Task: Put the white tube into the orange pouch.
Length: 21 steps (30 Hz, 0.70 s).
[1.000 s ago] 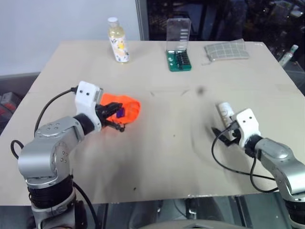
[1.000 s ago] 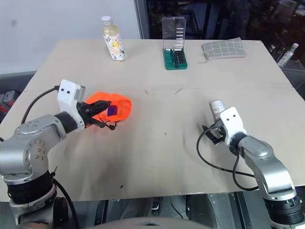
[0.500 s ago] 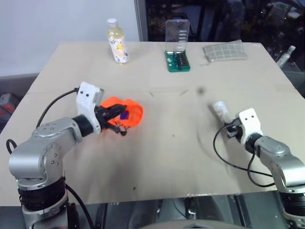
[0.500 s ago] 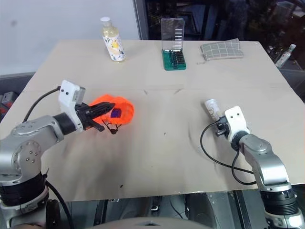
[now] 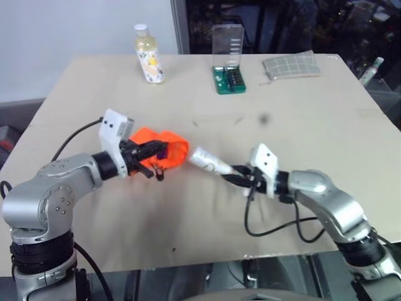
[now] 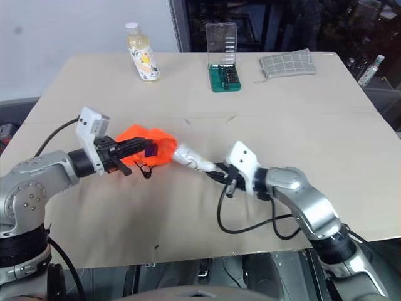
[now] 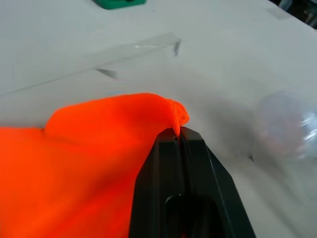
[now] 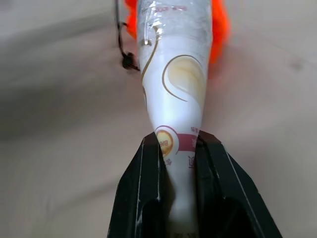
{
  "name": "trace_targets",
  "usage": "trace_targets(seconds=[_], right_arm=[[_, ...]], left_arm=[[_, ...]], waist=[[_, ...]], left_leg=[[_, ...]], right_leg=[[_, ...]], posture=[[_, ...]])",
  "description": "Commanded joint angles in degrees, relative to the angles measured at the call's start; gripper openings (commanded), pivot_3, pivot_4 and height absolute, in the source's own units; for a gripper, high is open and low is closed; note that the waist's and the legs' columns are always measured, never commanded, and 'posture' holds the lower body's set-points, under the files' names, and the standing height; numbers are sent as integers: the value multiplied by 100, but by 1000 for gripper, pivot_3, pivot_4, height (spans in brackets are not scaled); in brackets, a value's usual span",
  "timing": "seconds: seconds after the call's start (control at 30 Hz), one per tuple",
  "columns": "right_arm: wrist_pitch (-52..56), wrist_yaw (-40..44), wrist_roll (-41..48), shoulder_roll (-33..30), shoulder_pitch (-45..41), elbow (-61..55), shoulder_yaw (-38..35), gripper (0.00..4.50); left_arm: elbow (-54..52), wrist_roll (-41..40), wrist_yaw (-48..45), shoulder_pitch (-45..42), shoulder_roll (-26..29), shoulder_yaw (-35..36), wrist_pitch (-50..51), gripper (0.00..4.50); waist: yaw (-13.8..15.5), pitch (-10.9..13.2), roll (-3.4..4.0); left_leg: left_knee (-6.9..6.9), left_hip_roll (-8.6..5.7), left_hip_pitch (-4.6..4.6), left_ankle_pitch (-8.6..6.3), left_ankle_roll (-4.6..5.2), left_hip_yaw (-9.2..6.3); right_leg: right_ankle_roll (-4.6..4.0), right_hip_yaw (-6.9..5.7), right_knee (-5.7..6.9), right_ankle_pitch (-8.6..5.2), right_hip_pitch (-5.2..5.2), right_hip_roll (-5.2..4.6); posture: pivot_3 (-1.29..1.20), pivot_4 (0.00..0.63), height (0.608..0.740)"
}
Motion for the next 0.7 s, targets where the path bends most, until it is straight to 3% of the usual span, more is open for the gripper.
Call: trace_targets(seconds=[0.03, 0.33, 0.57, 0.7], right_arm=[[-348, 135, -260, 198, -369, 587, 161, 405], [-546, -160, -1020, 804, -1125, 1722, 419, 405], [-742, -242, -1423, 1636, -1858, 2682, 618, 405], [-1009, -67, -1404, 1993, -2102, 3174, 605, 1933]], left_arm=[[-171, -277, -75, -110, 148, -58, -54, 0], [-1080, -476, -25, 612, 164, -543, -396, 0], [-979, -340, 42, 803, 91, -1078, -840, 0], [-775, -215, -19, 750, 87, -1243, -1138, 0]], waist=[[-6, 1, 2], [-108, 3, 3], [-167, 2, 3], [-168, 3, 4]], left_leg=[[-1, -6, 0, 6, -10, 1], [-31, -10, 4, 6, -21, 15], [-60, -8, 7, 19, -44, 10], [-69, -6, 7, 23, -44, 10]], right_leg=[[1, 4, 0, 1, 0, -2], [14, 25, -1, 10, -12, -9], [5, 23, -1, 15, -25, 1], [6, 24, -1, 17, -31, 13]], posture=[[0, 150, 740], [0, 150, 740], [0, 150, 740], [0, 150, 740]])
